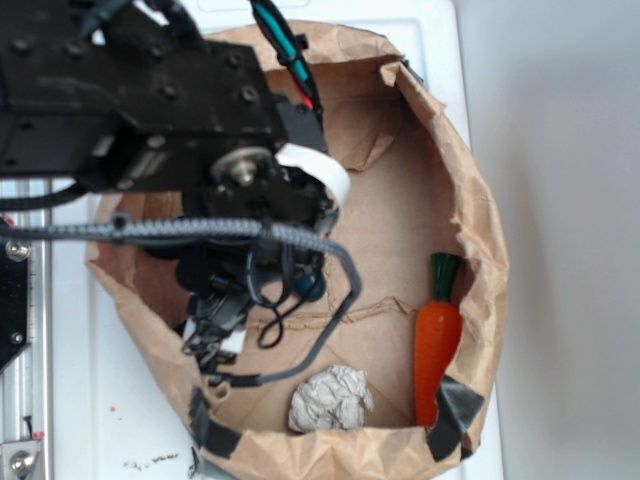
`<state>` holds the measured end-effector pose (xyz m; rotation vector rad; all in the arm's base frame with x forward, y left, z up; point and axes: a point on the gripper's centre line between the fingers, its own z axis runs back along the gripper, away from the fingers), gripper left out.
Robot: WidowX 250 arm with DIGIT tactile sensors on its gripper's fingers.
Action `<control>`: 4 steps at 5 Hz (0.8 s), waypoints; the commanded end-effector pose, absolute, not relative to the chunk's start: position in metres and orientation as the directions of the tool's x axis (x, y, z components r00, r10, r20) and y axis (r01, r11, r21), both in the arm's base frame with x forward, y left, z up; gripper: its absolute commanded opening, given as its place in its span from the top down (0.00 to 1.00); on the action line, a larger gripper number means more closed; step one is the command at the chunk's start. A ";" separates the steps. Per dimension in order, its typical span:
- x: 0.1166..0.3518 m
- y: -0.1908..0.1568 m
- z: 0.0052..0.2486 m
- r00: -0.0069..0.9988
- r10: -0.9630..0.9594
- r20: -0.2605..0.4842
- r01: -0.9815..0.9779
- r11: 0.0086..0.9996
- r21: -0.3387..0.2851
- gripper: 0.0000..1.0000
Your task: Grab the blue rope.
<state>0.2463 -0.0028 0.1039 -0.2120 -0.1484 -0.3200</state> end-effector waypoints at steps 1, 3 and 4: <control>0.233 -0.009 0.115 0.906 -0.379 0.187 0.403 0.908 -0.113 0.00; 0.231 -0.008 0.094 0.911 -0.387 0.142 0.395 0.918 -0.032 0.00; 0.231 -0.014 0.083 0.904 -0.409 0.124 0.413 0.910 -0.015 0.00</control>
